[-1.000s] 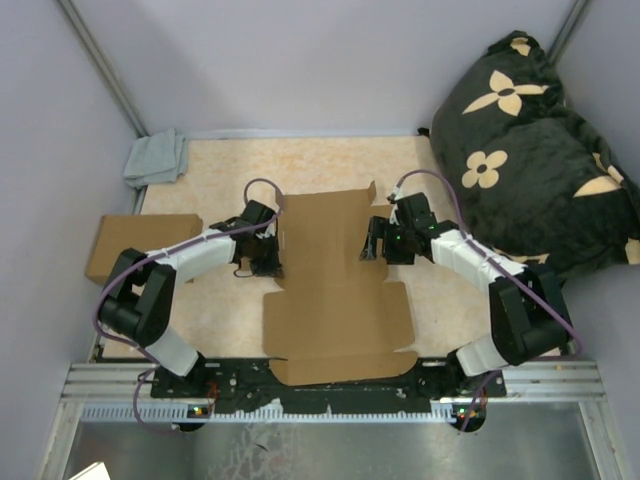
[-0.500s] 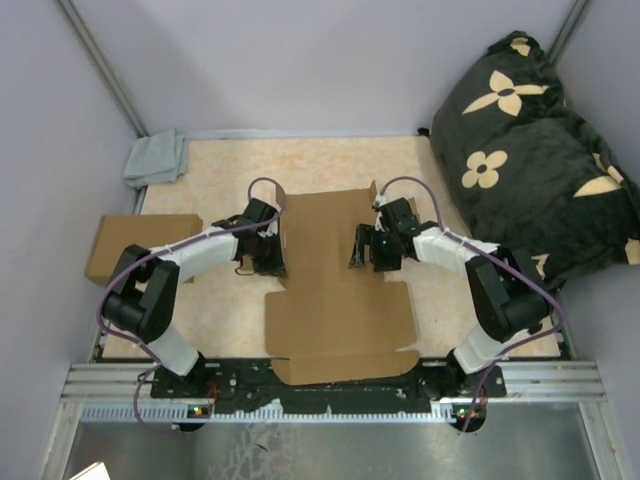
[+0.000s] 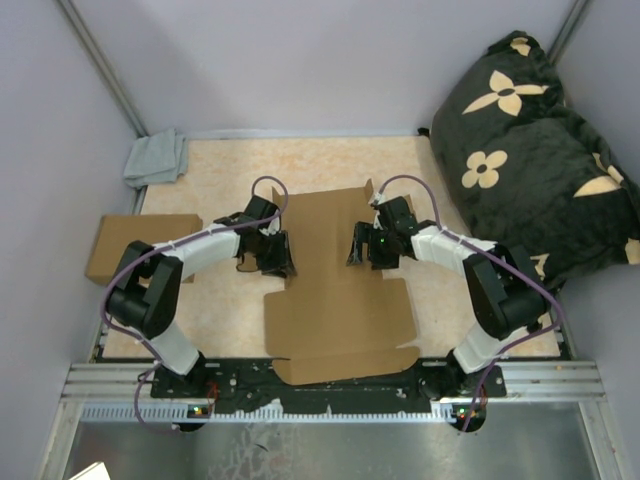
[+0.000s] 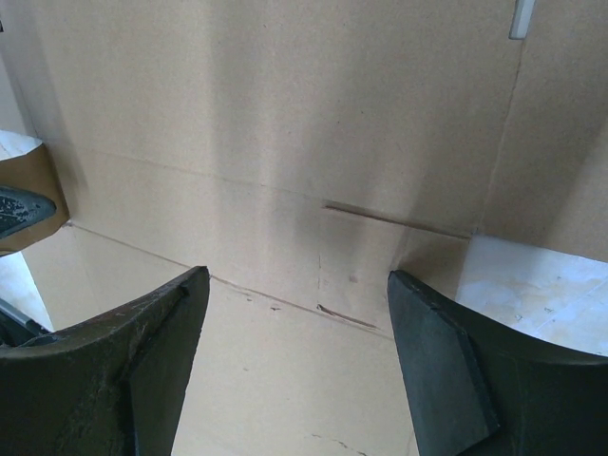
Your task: Fold the paper box
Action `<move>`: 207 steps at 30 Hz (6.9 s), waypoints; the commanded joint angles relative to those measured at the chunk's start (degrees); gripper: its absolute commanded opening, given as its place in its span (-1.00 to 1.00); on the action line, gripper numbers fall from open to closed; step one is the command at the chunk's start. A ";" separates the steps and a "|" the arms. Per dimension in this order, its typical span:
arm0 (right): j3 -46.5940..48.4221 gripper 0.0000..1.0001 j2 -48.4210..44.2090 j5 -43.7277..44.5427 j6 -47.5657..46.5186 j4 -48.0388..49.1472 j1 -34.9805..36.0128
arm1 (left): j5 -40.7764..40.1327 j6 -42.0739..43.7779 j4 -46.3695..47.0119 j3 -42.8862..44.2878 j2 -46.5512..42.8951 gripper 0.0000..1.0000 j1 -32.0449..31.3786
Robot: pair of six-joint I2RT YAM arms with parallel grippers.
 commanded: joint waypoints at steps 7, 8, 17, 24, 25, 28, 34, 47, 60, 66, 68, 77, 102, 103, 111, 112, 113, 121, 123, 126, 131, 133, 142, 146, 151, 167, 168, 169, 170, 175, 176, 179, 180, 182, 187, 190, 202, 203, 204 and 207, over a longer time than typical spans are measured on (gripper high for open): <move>-0.91 0.54 2.09 2.44 -0.05 0.45 1.03 | 5.48 -2.48 3.48 2.83 -0.57 -0.17 -0.61; -0.90 0.54 2.12 2.43 -0.04 0.42 1.03 | 5.57 -2.61 3.48 2.85 -0.76 -0.17 -0.65; -0.55 0.53 2.39 2.37 -0.05 0.34 1.12 | 6.05 -3.41 3.91 3.20 -1.53 -0.15 -0.99; -0.66 0.53 2.76 2.65 -0.09 0.26 1.34 | 6.07 -3.62 4.18 2.45 -2.38 -0.15 -1.06; -0.71 0.53 2.81 2.61 -0.08 0.24 1.37 | 6.38 -3.72 4.38 2.34 -2.92 -0.15 -1.07; -0.72 0.53 3.06 2.72 -0.07 0.33 1.46 | 6.79 -4.17 5.65 1.62 -4.56 -0.11 -1.10; -0.71 0.52 3.30 2.81 -0.05 0.34 1.60 | 8.03 -4.25 6.81 1.45 -5.04 0.11 -1.02; -0.82 0.52 3.23 4.52 -0.40 -0.45 1.64 | -4.23 -2.40 1.20 0.41 -18.33 -0.19 -1.02; 0.34 0.50 5.28 3.97 -0.36 -0.20 1.64 | -17.56 -7.53 -6.40 -8.49 -15.33 -1.00 3.78; -0.09 0.50 5.75 3.45 -0.19 0.50 1.64 | -12.82 -7.81 -2.11 -9.81 -14.21 -1.00 3.71; -0.09 0.50 5.88 3.37 -0.18 0.62 1.64 | -10.44 -7.73 -0.30 -9.82 -14.16 -1.00 3.65; -0.22 0.50 5.93 3.37 -0.31 0.37 1.64 | -3.59 -8.46 4.39 -6.05 -10.52 -1.00 1.49; 2.94 0.50 3.54 4.44 -1.04 -3.38 1.64 | -8.09 -5.59 0.50 -0.49 0.60 -0.93 -1.39; 4.20 0.50 2.48 4.95 -1.53 -5.12 1.60 | -8.79 -5.12 -0.92 1.31 -1.05 -0.87 -1.41; 20.24 0.53 -1.90 14.97 -7.33 -17.75 1.49 | -20.28 -0.47 -6.98 18.32 -1.05 -0.16 -0.64; 21.90 0.54 -2.01 16.24 -7.85 -18.83 1.36 | -20.75 -0.01 -7.02 20.32 0.06 -0.13 -0.07; 23.25 0.54 -2.23 17.52 -8.29 -19.95 1.10 | -20.97 0.39 -7.06 22.36 1.28 -0.12 0.61; 22.88 0.55 -8.17 20.91 -10.69 -21.64 -1.34 | -18.40 0.91 -9.74 39.20 16.85 -0.12 10.09; 21.26 0.55 -10.12 20.71 -11.32 -21.03 -1.72 | -16.94 1.51 -10.75 44.57 20.75 -0.13 12.01; 19.40 0.56 -12.30 20.50 -11.99 -20.81 -2.19 | -16.54 2.75 -12.40 50.69 25.68 -0.13 13.34; 17.26 0.56 -14.41 19.21 -12.38 -20.94 -3.24 | -16.11 4.16 -13.04 56.30 31.04 -0.13 13.50; 16.44 0.56 -15.07 18.74 -12.36 -20.92 -3.61 | -15.07 4.26 -12.21 56.40 31.77 -0.14 13.49; 14.56 0.57 -17.21 17.81 -12.45 -21.11 -4.40 | -14.00 3.71 -11.05 54.78 30.54 -0.14 13.48; 14.00 0.57 -17.53 17.04 -12.32 -20.76 -4.59 | -14.08 4.05 -11.85 54.71 29.59 -0.14 13.48; 13.25 0.57 -18.17 16.38 -12.01 -20.26 -4.60 | -14.44 4.62 -12.28 53.82 27.57 -0.14 13.48; 12.83 0.57 -18.53 15.27 -11.52 -19.97 -4.60 | -13.05 6.18 -13.54 56.32 31.23 -0.17 13.22; 12.92 0.57 -18.60 15.19 -11.49 -20.03 -4.60 | -13.25 6.24 -13.44 56.48 31.57 -0.17 13.22; 12.94 0.57 -18.75 15.18 -11.48 -19.99 -4.60 | -13.41 6.46 -13.40 56.67 31.88 -0.17 13.22; 12.93 0.57 -18.83 15.07 -11.48 -20.06 -4.60 | -13.53 6.51 -13.39 56.91 32.30 -0.17 13.22; 13.43 0.57 -18.68 14.48 -11.48 -20.47 -4.62 | -13.53 7.12 -14.90 59.63 35.09 -0.18 13.22; 13.56 0.57 -18.68 14.43 -11.48 -20.68 -4.60 | -13.60 7.24 -15.13 59.93 35.55 -0.18 13.24; 14.37 0.57 -18.15 14.47 -11.70 -21.36 -4.60 | -13.26 7.46 -15.12 60.10 36.23 -0.20 13.22; 14.68 0.57 -17.85 14.43 -11.80 -21.62 -4.60 | -12.87 7.43 -15.03 60.12 36.46 -0.23 13.22; 15.56 0.57 -16.97 14.52 -12.00 -22.16 -4.60 | -12.27 7.45 -14.99 60.36 36.80 -0.31 13.20; 19.09 0.56 -14.38 15.27 -12.61 -23.68 -4.77 | -11.63 7.61 -14.85 60.53 35.92 -1.00 13.13; 22.68 0.56 -12.26 15.34 -13.18 -25.21 -4.95 | -11.44 8.14 -14.87 60.08 33.00 -1.00 13.13; 39.22 0.57 -4.03 15.70 -16.45 -34.76 -5.57 | -4.50 14.72 19.98 23.96 -1.90 -1.00 11.98; 39.88 0.57 -3.88 15.77 -16.67 -35.11 -5.61 | -3.35 15.40 23.27 21.02 -4.30 -1.00 11.60; 40.56 0.57 -3.79 15.82 -16.89 -35.50 -5.57 | -2.58 16.34 25.95 18.58 -6.57 -1.00 11.15; 42.32 0.56 -3.73 15.71 -18.01 -37.03 -5.59 | -2.38 20.23 29.72 13.92 -11.43 -1.00 8.62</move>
